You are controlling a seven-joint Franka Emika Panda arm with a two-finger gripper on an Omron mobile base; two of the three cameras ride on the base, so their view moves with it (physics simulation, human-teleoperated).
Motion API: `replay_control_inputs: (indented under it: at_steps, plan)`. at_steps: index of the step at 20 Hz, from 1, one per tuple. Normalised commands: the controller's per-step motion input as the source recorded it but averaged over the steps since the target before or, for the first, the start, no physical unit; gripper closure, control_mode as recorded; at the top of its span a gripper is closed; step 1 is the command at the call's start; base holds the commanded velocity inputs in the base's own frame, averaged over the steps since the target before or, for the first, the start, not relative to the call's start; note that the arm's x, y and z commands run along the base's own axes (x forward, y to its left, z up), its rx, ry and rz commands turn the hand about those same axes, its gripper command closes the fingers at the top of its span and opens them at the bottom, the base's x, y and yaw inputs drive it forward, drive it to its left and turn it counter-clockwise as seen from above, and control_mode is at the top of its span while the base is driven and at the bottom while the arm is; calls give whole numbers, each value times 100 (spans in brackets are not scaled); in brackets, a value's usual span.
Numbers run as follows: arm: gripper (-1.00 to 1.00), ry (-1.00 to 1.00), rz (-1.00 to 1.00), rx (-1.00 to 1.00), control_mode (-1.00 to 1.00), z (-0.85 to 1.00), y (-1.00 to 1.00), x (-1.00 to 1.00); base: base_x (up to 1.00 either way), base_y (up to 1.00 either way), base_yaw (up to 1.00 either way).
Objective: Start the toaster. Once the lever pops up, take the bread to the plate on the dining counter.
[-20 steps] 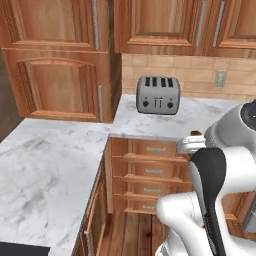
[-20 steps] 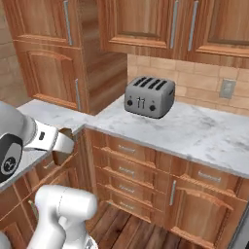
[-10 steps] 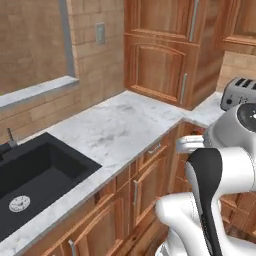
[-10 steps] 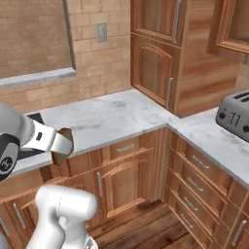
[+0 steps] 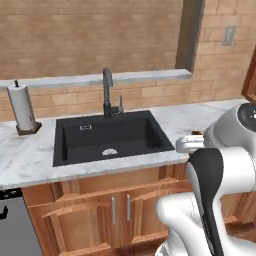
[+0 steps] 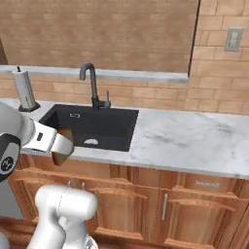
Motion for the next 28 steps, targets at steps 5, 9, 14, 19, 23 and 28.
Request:
replay_control_inputs:
  at_steps: [5,9,14,19,23,28]
  plan:
    - [100,0,0,0,100,0,0,0,-11,0,100]
    - [100,0,0,0,100,0,0,0,-12,5,100]
    - [100,0,0,0,100,0,0,0,-8,14,100]
    - [100,0,0,0,100,0,0,0,2,45,88]
    - [100,0,0,0,100,0,0,0,34,92,51]
    - [100,0,0,0,100,0,0,0,95,100,2]
